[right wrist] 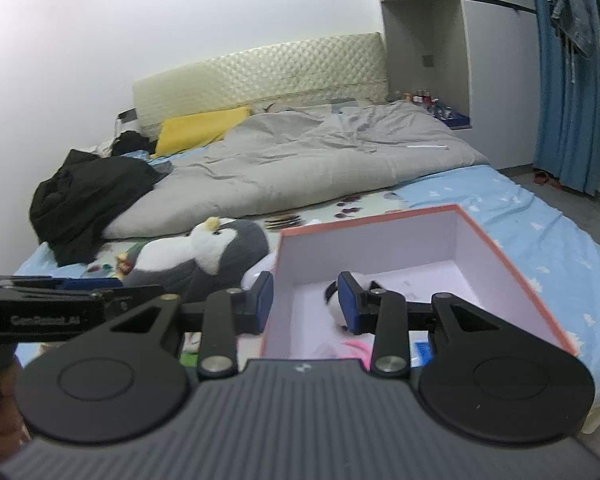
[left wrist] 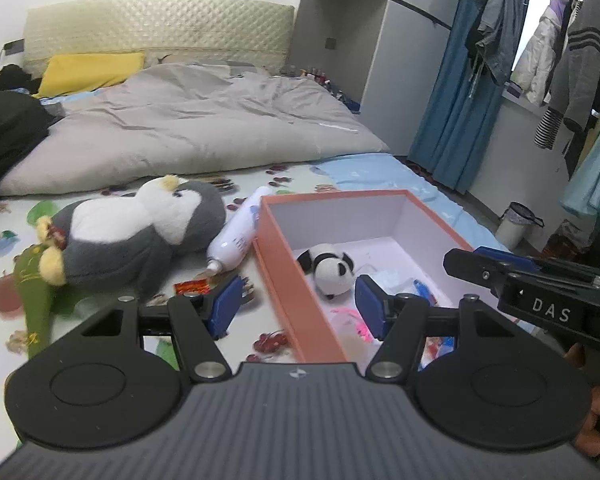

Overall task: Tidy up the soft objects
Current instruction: 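Move both open tools back toward the clutter on the bed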

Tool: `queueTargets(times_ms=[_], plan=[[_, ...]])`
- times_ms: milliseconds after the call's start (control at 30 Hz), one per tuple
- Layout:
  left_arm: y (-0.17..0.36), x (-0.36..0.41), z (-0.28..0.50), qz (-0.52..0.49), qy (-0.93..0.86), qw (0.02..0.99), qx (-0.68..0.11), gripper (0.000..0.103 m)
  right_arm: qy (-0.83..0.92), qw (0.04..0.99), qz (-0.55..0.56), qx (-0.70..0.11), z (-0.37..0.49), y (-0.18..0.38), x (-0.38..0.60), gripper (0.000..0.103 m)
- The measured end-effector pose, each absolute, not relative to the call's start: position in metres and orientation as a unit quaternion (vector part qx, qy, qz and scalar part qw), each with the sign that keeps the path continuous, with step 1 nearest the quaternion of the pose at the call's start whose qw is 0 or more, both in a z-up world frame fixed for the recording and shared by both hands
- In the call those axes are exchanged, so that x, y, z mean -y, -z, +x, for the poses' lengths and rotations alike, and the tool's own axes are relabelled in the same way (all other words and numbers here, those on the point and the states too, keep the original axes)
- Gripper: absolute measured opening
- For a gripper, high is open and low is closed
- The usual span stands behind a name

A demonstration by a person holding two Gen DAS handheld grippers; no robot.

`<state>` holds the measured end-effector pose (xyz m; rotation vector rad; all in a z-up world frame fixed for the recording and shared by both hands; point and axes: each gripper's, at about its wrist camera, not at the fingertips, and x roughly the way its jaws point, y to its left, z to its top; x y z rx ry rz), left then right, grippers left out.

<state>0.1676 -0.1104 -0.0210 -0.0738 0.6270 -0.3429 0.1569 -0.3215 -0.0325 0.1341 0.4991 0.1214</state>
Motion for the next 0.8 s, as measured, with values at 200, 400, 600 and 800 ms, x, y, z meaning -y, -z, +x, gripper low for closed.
queueTargets(times_ms=[200, 400, 600, 800], plan=[[0.034, 0.083, 0.151, -0.050, 0.148, 0.936, -0.315, 0.068, -0.076, 0.964, 0.064, -0.246, 0.142, 0.040, 0.299, 0.039], [0.052, 0.064, 0.141, -0.055, 0.128, 0.935, -0.327, 0.068, -0.086, 0.962, 0.058, -0.251, 0.129, 0.051, 0.275, 0.039], [0.069, 0.044, 0.133, -0.070, 0.118, 0.932, -0.336, 0.068, -0.103, 0.955, 0.058, -0.271, 0.122, 0.065, 0.256, 0.039], [0.090, 0.019, 0.122, -0.078, 0.096, 0.930, -0.345, 0.068, -0.115, 0.948, 0.046, -0.294, 0.111, 0.083, 0.233, 0.039]])
